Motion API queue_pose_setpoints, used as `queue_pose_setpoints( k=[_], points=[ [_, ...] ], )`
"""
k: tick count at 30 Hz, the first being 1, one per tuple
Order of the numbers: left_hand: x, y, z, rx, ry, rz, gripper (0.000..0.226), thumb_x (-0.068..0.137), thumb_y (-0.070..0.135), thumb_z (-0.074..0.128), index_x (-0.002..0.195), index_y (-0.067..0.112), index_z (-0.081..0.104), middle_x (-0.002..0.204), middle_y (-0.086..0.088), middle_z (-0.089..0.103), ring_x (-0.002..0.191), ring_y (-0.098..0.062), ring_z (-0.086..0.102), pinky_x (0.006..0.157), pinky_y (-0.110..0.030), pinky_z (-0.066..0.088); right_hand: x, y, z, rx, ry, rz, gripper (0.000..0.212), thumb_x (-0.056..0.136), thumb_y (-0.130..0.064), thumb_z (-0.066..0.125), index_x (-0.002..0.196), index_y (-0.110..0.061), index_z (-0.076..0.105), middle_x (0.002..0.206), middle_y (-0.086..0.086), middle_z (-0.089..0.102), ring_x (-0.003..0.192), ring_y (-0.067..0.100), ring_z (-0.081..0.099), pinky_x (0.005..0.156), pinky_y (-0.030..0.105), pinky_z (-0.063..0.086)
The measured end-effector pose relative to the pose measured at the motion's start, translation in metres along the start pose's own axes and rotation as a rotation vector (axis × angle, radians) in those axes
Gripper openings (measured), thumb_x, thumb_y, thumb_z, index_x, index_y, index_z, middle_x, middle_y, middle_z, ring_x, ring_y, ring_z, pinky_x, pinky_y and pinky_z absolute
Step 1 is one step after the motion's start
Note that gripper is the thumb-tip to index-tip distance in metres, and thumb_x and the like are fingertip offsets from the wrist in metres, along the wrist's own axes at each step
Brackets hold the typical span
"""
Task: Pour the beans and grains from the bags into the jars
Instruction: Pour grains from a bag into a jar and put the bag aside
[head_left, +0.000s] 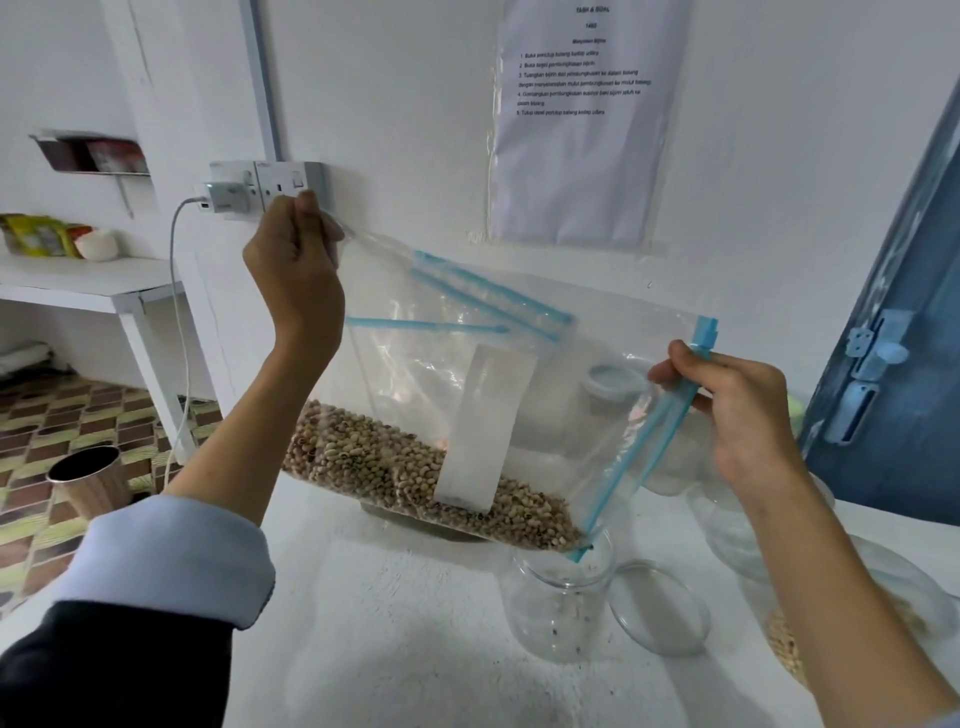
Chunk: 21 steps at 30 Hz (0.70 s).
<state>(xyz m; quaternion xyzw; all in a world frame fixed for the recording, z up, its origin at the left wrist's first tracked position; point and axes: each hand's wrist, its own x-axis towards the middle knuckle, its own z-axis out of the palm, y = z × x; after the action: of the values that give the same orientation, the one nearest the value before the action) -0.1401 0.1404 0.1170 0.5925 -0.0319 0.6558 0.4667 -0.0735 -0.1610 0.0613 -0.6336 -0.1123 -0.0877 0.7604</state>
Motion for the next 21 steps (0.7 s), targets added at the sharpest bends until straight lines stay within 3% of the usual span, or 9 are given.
queue_pose_setpoints(
  k=[6,12,14,17,21],
  points=[
    [0.001,-0.006,-0.004,0.012,0.020,-0.007,0.039,0.099,0.014,0.039,0.062,0.022,0.045,0.044,0.019,0.048,0.042,0.001,0.037,0.045,-0.014,0.028,0.000,-0.003,0.003,0.001,-0.014,-0.012,0.021,0.087,-0.017,0.065,0.069,-0.007,0.067,0.058,-0.007,0.067,0.058,-0.001,0.059,0.075,0.021,0.048],
    [0.006,-0.008,-0.009,-0.022,0.060,-0.017,0.038,0.098,0.016,0.039,0.062,0.025,0.045,0.046,0.019,0.049,0.044,0.000,0.038,0.045,-0.019,0.029,-0.001,-0.010,0.011,0.022,-0.044,-0.044,0.028,0.087,-0.025,0.065,0.066,-0.008,0.067,0.062,-0.007,0.069,0.067,0.002,0.061,0.068,0.015,0.049],
    [0.010,-0.010,-0.014,0.030,0.083,-0.008,0.039,0.097,0.025,0.040,0.061,0.034,0.048,0.047,0.019,0.047,0.046,-0.005,0.037,0.045,-0.029,0.030,0.000,-0.011,0.014,0.025,-0.019,-0.058,0.030,0.088,-0.025,0.064,0.064,-0.008,0.067,0.059,-0.008,0.068,0.067,0.001,0.059,0.057,0.010,0.047],
    [0.016,-0.013,-0.024,0.060,0.101,-0.026,0.038,0.092,0.038,0.042,0.056,0.039,0.051,0.052,0.013,0.042,0.050,-0.015,0.033,0.048,-0.043,0.029,0.000,-0.011,0.020,0.007,0.006,-0.081,0.030,0.088,-0.027,0.065,0.063,-0.011,0.068,0.060,-0.009,0.068,0.070,0.002,0.058,0.058,0.009,0.045],
    [0.015,-0.015,-0.031,0.040,0.128,-0.015,0.036,0.092,0.036,0.042,0.057,0.033,0.049,0.048,0.013,0.044,0.044,-0.011,0.035,0.043,-0.033,0.026,0.001,-0.013,0.029,0.000,-0.013,-0.105,0.030,0.089,-0.026,0.064,0.063,-0.011,0.066,0.057,-0.011,0.067,0.062,-0.005,0.056,0.062,0.009,0.044]
  ],
)
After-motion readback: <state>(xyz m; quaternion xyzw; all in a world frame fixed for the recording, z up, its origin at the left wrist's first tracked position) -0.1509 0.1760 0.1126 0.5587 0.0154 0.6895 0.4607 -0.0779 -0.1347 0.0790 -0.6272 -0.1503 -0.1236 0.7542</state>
